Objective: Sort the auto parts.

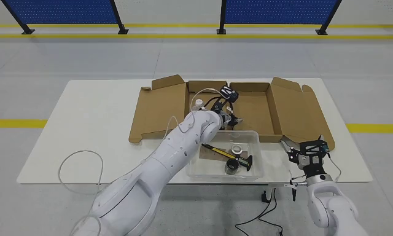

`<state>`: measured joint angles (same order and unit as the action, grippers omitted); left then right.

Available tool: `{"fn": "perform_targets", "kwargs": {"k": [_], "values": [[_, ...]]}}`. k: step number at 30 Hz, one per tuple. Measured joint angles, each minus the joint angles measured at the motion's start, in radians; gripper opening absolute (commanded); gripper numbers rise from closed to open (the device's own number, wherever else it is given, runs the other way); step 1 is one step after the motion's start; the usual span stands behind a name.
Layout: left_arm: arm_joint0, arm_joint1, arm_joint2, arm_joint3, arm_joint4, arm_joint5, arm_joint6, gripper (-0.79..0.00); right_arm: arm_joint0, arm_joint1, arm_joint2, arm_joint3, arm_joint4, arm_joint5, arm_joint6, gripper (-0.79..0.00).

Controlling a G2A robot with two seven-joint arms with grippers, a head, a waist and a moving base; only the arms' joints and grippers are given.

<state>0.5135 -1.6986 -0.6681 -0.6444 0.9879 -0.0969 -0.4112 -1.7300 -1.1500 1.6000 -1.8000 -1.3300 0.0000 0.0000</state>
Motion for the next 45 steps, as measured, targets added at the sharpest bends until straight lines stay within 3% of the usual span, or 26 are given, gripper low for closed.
{"fn": "perform_targets", "kwargs": {"k": [9,15,21,23,31,35,40,41,45], "values": [[0.129,0.065,-0.102,-0.317,0.03,0.013,-0.133,0.0,0.0,0.0,0.0,0.0,0.0,0.0,0.0,0.0],[0.304,0.127,-0.196,-0.637,0.073,-0.022,-0.328,0.0,0.0,0.0,0.0,0.0,0.0,0.0,0.0,0.0],[0.438,0.159,-0.23,-0.82,0.055,-0.074,-0.517,-0.003,0.0,0.0,0.0,0.0,0.0,0.0,0.0,0.0],[0.467,0.165,-0.235,-0.844,0.041,-0.079,-0.561,-0.089,0.0,0.0,0.0,0.0,0.0,0.0,0.0,0.0],[0.495,0.175,-0.244,-0.816,0.009,-0.065,-0.62,-0.222,0.0,0.0,0.0,0.0,0.0,0.0,0.0,0.0],[0.489,0.178,-0.244,-0.795,0.007,-0.061,-0.645,-0.228,0.0,0.0,0.0,0.0,0.0,0.0,0.0,0.0],[0.483,0.183,-0.242,-0.773,0.011,-0.066,-0.665,-0.289,0.0,0.0,0.0,0.0,0.0,0.0,0.0,0.0],[0.483,0.183,-0.241,-0.768,0.01,-0.067,-0.666,-0.357,0.0,0.0,0.0,0.0,0.0,0.0,0.0,0.0],[0.474,0.183,-0.232,-0.744,0.003,-0.069,-0.67,-0.449,0.0,0.0,0.0,0.0,0.0,0.0,0.0,0.0]]}}
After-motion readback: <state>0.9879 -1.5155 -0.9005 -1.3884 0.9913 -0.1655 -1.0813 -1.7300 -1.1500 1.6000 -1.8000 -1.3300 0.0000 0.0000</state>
